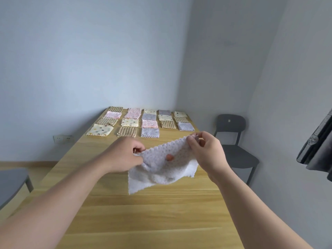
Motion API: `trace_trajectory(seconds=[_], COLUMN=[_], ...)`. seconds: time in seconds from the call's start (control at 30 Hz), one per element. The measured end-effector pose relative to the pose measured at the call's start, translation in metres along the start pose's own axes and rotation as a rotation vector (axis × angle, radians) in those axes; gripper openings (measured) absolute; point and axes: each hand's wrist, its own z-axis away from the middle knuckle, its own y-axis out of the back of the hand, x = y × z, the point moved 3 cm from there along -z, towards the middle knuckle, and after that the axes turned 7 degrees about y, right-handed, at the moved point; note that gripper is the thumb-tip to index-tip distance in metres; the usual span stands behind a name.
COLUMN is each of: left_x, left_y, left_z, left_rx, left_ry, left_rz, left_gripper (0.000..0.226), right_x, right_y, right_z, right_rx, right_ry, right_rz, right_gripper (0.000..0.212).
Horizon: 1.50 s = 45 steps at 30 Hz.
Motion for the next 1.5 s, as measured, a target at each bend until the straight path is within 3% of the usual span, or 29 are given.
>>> trace_trajectory(seconds=[0.17, 0.27, 0.33, 0.43, 0.53, 0.67, 0.73, 0.87, 1.0, 1.13, 1.3, 1.5], left_x=[-0.004, 0.001, -0.001, -0.007, -0.012, -0.011, -0.014, -0.019, -0.028, -0.04, -0.06, -0.093], left_y=[0.0, 0.001, 0.002, 0.001, 0.0, 0.0, 0.0, 0.003, 0.011, 0.015, 0.0, -0.039], left_z=[0.004, 0.006, 0.006, 0.003, 0.0, 0.002, 0.001, 0.001, 0.002, 0.002, -0.01, -0.024], left_rx=[-0.152, -0.249, -0.268, -0.237, -0.171, -0.148, -0.116, -0.049, -0.112, -0.281, -0.235, -0.074], left_ry=[0.117, 0.108, 0.127, 0.165, 0.2, 0.211, 0.232, 0.25, 0.248, 0.24, 0.404, 0.455], left_rz=[0.525, 0.69, 0.764, 0.798, 0.805, 0.873, 0.89, 0.922, 0.967, 1.087, 0.969, 0.358], left_gripper=[0.024, 0.026, 0.039, 0.053, 0.031, 0.016, 0.034, 0.037, 0.05, 0.069, 0.045, 0.035], right_x=[0.008, 0.012, 0.015, 0.022, 0.024, 0.028, 0.03, 0.03, 0.032, 0.032, 0.054, 0.097], right_y=[0.0, 0.001, 0.003, 0.01, 0.015, 0.018, 0.018, 0.018, 0.023, 0.024, 0.013, -0.005], right_z=[0.003, 0.005, 0.007, 0.007, 0.007, 0.006, 0.005, 0.006, 0.002, -0.001, -0.002, 0.015], right_rx=[0.003, 0.021, 0.033, 0.064, 0.07, 0.055, 0.059, 0.0, -0.083, -0.135, -0.203, -0.273], right_ry=[-0.057, -0.095, -0.11, -0.131, -0.135, -0.167, -0.206, -0.242, -0.257, -0.309, -0.408, -0.444], right_rz=[-0.074, -0.106, -0.092, -0.023, -0.009, -0.02, -0.113, -0.216, -0.297, -0.511, -0.39, 0.117], right_gripper=[0.021, 0.022, 0.022, 0.027, 0.03, 0.033, 0.031, 0.027, 0.027, 0.022, 0.02, 0.005])
